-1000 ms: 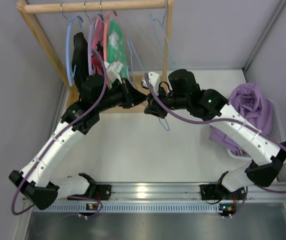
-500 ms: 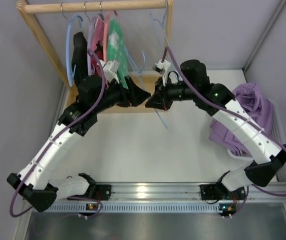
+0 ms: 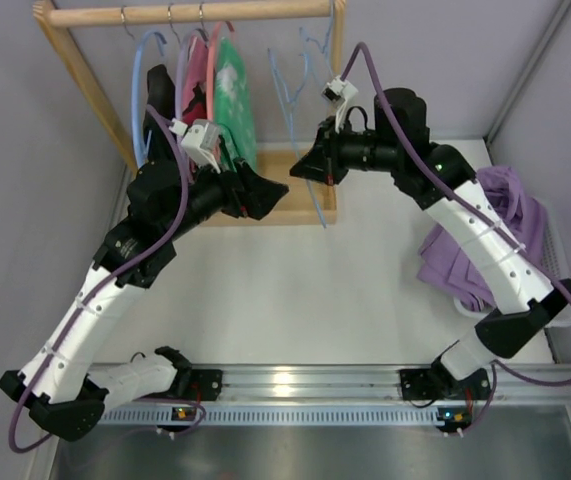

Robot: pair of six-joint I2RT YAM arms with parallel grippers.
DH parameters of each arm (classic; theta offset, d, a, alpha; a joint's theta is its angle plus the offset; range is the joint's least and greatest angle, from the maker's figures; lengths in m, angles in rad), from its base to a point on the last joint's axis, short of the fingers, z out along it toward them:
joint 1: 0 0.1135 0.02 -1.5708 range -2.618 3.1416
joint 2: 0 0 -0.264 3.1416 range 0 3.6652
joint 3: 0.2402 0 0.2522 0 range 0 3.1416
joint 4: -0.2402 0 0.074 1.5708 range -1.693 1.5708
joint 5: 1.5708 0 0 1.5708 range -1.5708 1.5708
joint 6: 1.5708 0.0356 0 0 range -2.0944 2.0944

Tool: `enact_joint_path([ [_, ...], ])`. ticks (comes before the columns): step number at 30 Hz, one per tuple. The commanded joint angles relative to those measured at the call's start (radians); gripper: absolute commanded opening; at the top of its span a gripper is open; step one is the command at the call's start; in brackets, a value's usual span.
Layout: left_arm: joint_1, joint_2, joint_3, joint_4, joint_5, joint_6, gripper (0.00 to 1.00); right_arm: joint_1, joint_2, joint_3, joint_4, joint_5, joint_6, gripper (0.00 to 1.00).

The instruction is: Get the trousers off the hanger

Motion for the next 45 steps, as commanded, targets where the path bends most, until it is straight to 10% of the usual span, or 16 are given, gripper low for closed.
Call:
enact_joint_path([
  [1,0.009,-0.020,0.016,-0.002,-0.020,0.076,0.99,-0.030,0.068,0.142,0.037,0.000,0.000,0.00],
  [10,0.026,-0.054,-0.002,-0.013,-0.010,0.082,0.99,-0.090,0.329,0.540,-0.047,0.082,-0.069,0.00],
  [35,0.040,-0.107,-0.056,-0.015,-0.008,0.055,0.99,-0.182,0.529,0.615,0.137,0.137,-0.019,0.01],
  [45,0.048,-0.095,-0.070,-0.128,0.016,0.180,0.99,-0.168,0.362,0.426,0.158,0.172,-0.056,0.66],
])
